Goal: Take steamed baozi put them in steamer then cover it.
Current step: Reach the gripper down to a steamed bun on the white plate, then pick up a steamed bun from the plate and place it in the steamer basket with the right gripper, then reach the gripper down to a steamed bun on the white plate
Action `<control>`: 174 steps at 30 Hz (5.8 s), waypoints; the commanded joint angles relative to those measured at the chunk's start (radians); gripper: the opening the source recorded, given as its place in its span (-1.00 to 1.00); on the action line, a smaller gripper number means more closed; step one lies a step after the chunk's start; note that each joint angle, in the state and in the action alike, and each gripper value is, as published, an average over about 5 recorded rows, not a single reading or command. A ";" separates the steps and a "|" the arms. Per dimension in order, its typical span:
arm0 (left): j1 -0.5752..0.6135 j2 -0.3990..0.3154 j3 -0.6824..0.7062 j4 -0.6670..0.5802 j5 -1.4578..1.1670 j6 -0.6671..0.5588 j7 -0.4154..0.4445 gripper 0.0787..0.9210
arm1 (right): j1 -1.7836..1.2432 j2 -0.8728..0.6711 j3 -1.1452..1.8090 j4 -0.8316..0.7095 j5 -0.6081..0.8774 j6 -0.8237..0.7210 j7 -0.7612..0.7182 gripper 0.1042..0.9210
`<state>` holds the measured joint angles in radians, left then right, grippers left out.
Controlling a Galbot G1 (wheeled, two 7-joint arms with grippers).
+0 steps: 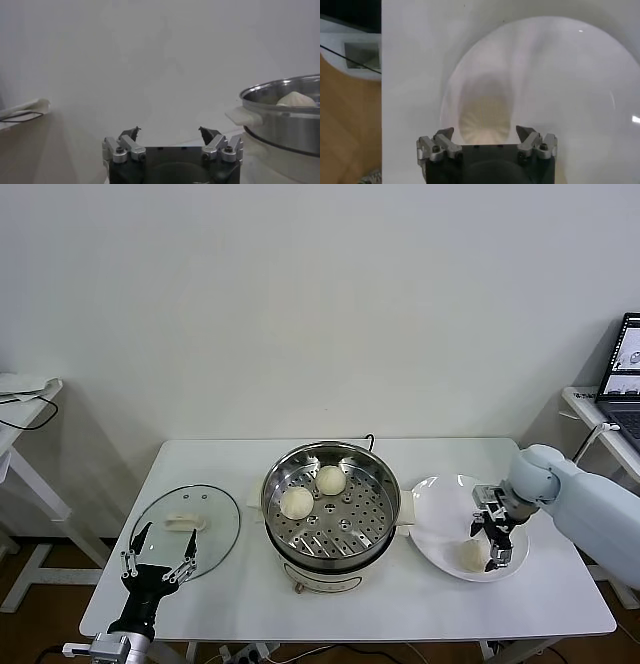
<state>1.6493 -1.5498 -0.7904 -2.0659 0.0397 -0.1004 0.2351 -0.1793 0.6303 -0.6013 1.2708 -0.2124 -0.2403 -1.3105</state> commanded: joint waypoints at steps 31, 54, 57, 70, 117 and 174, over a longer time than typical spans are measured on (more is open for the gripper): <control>0.000 0.002 0.010 -0.018 0.002 0.002 -0.005 0.77 | 0.193 -0.055 -0.123 0.054 0.115 -0.004 -0.013 0.44; 0.005 0.006 0.000 -0.030 0.001 -0.002 -0.001 0.77 | 1.011 0.163 -0.611 0.275 0.294 0.471 -0.067 0.42; 0.001 0.006 -0.007 -0.027 -0.002 -0.001 0.002 0.77 | 1.006 0.242 -0.634 0.284 0.255 0.541 -0.010 0.42; -0.009 0.010 -0.034 -0.018 -0.017 0.001 0.009 0.77 | 0.874 0.484 -0.638 0.176 0.084 0.662 0.127 0.41; -0.024 0.013 -0.050 -0.001 -0.024 0.007 0.013 0.77 | 0.731 0.568 -0.726 0.292 0.185 0.555 0.057 0.42; 0.003 0.020 0.002 -0.039 -0.004 0.004 0.004 0.77 | 0.272 -0.141 -0.182 -0.062 0.099 0.088 -0.010 0.76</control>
<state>1.6521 -1.5296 -0.7944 -2.1086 0.0329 -0.0971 0.2398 0.4223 0.5590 -1.0723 1.3804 0.0475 -0.0891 -1.3306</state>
